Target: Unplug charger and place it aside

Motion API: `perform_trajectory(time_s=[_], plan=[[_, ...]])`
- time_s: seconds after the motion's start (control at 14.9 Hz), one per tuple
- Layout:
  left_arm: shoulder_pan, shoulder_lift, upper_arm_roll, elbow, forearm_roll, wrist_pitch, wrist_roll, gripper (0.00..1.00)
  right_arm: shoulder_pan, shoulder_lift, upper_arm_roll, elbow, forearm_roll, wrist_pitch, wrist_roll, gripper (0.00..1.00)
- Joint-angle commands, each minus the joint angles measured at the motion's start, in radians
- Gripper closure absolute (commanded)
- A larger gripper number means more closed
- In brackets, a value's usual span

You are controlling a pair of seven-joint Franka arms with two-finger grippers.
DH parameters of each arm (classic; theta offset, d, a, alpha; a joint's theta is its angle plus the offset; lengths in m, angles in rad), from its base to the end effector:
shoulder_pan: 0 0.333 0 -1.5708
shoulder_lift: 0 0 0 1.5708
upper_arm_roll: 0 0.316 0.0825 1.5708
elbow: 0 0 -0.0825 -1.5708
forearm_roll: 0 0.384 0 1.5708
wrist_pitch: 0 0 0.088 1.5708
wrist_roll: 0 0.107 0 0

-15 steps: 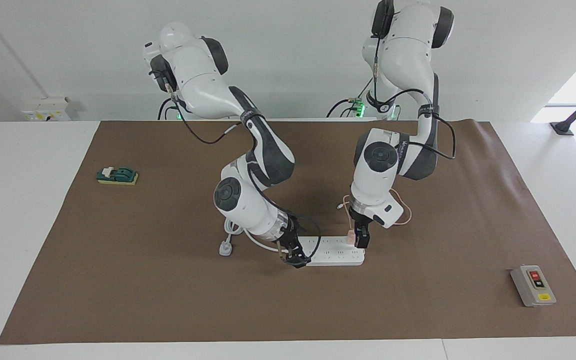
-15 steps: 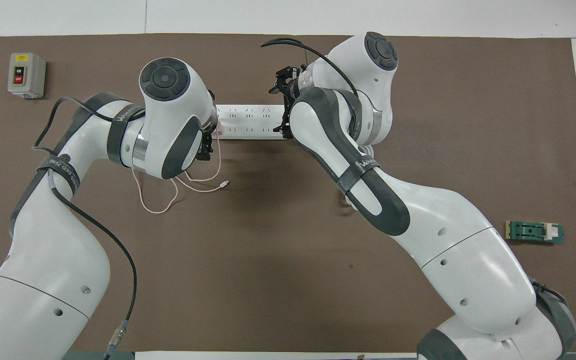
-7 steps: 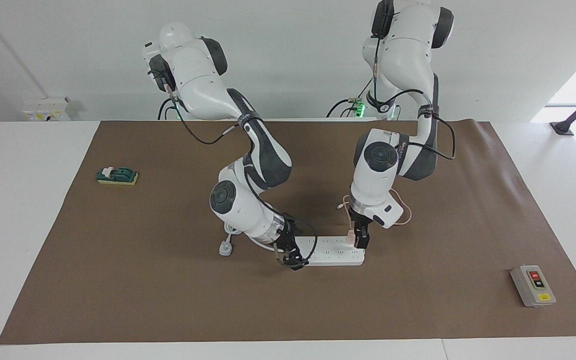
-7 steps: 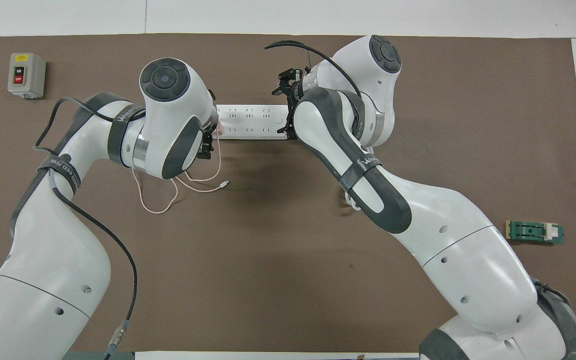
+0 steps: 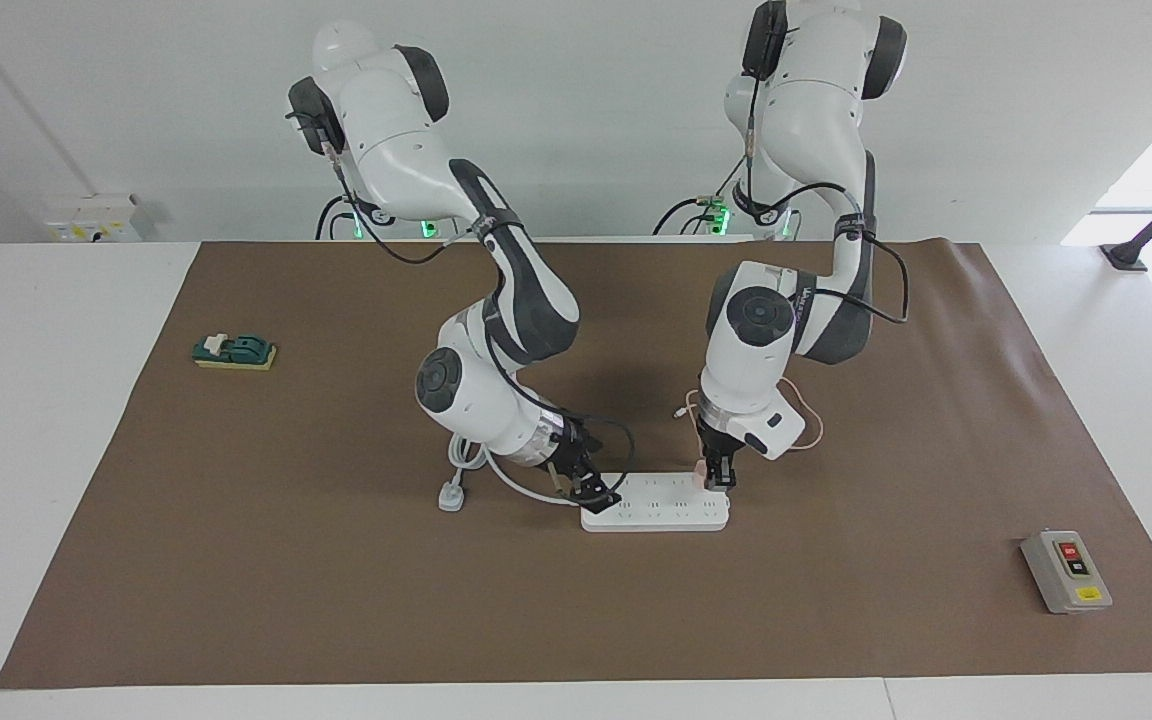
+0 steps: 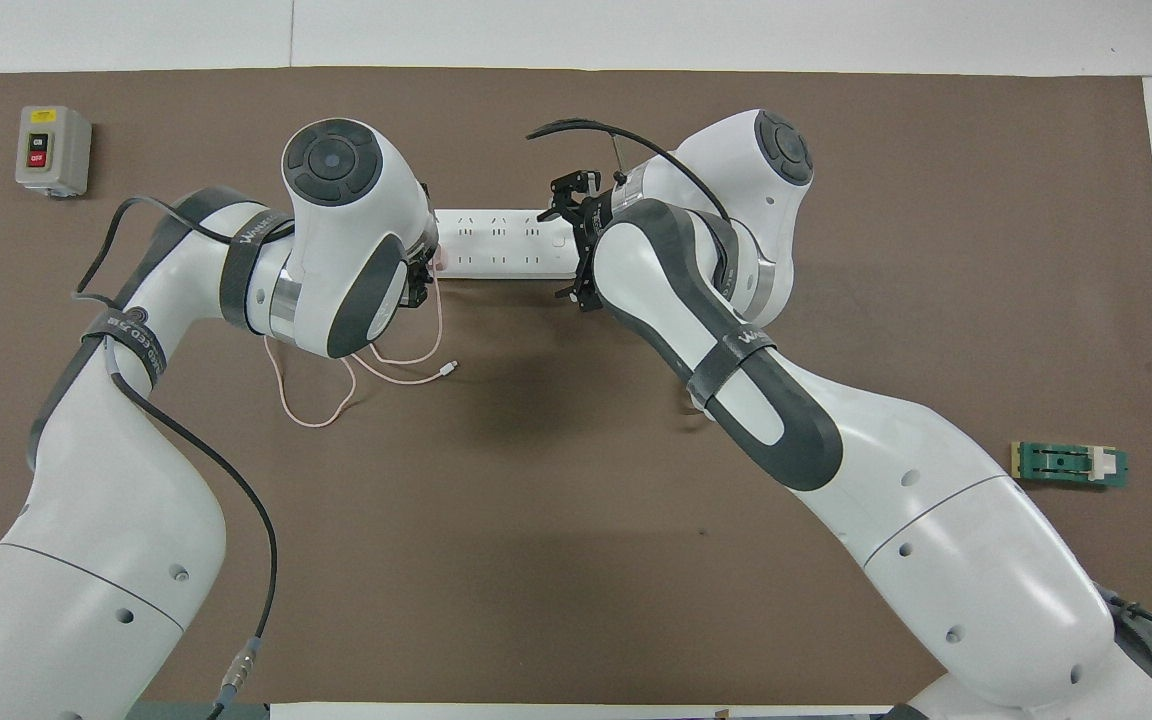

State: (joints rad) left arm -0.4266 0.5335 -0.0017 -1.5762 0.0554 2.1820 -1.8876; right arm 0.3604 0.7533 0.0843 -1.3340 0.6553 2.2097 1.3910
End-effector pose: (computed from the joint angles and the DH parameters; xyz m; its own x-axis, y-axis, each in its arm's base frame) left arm 0.6369 -0.2884 0.3366 0.1400 0.9899 0.0221 0.9865 -0.1413 0.0825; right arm 0.6796 0.3294 0.3023 0.2160 -0.7951 -0.5668 -0.9759 -0.1950 -0.0983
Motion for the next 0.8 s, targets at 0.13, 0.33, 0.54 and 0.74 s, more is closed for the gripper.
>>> perform_trajectory(time_s=[0.13,0.33,0.54,0.74], plan=[[-0.009,0.002,0.008,-0.013,0.009,0.002,-0.011,1.0,0.018,-0.005,0.0,-0.057,0.02,0.056,0.04,0.0],[-0.011,0.008,0.008,0.001,0.012,0.002,-0.007,1.0,0.008,0.032,0.0,-0.042,0.017,0.071,0.036,0.0],[-0.023,0.017,0.008,0.007,0.015,-0.002,-0.005,1.0,0.0,0.066,-0.006,0.021,0.006,0.053,0.033,0.0],[-0.024,0.02,0.008,0.007,0.018,0.001,-0.004,1.0,-0.011,0.077,-0.006,0.039,-0.023,0.054,0.031,0.0]])
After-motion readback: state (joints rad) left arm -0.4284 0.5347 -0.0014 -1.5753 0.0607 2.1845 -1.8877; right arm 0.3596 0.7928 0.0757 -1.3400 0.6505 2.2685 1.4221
